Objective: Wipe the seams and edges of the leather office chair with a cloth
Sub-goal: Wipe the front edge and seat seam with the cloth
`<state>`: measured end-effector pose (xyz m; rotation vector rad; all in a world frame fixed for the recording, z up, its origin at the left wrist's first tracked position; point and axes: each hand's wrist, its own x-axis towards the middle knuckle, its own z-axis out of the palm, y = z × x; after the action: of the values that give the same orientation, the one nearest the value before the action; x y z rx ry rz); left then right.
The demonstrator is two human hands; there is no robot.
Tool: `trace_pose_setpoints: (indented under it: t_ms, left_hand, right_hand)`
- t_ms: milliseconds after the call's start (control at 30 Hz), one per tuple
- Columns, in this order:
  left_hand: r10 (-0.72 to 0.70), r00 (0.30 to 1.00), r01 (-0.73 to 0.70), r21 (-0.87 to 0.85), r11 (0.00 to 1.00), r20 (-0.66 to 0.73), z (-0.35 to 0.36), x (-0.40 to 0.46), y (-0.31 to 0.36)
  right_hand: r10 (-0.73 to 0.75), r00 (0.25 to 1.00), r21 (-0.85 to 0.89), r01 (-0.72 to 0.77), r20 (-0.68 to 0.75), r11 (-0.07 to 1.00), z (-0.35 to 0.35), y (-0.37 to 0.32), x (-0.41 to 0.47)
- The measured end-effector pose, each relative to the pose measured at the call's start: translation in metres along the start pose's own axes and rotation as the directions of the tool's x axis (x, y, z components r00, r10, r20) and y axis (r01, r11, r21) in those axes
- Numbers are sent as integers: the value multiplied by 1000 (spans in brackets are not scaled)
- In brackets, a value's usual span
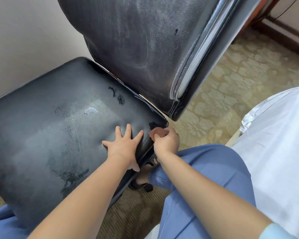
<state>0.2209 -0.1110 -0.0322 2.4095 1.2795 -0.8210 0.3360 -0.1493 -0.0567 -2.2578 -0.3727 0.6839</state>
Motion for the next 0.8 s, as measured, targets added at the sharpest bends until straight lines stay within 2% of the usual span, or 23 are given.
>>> trace_pose_setpoints:
  t_ms: [100, 233, 367, 633, 800]
  left_hand:
    - [-8, 1000, 8, -23, 1000, -2, -1, 2, 2]
    - [-6, 1000, 6, -25, 1000, -13, -1, 3, 2]
    - [-4, 1000, 4, -26, 1000, -22, -1, 6, 1]
    - [-22, 1000, 21, -36, 999, -16, -2, 6, 4]
    - [-17, 1000, 16, -39, 999, -16, -1, 5, 4]
  right_hand:
    - [-18, 1000, 44, 18, 11, 999, 5, 11, -11]
    - [47, 999, 114, -44, -20, 993, 12, 1, 19]
    - [76, 996, 107, -70, -55, 992, 8, -12, 48]
    - [3, 997, 137, 8, -73, 991, 12, 15, -12]
    - [75, 993, 160, -60, -89, 985, 14, 2, 19]
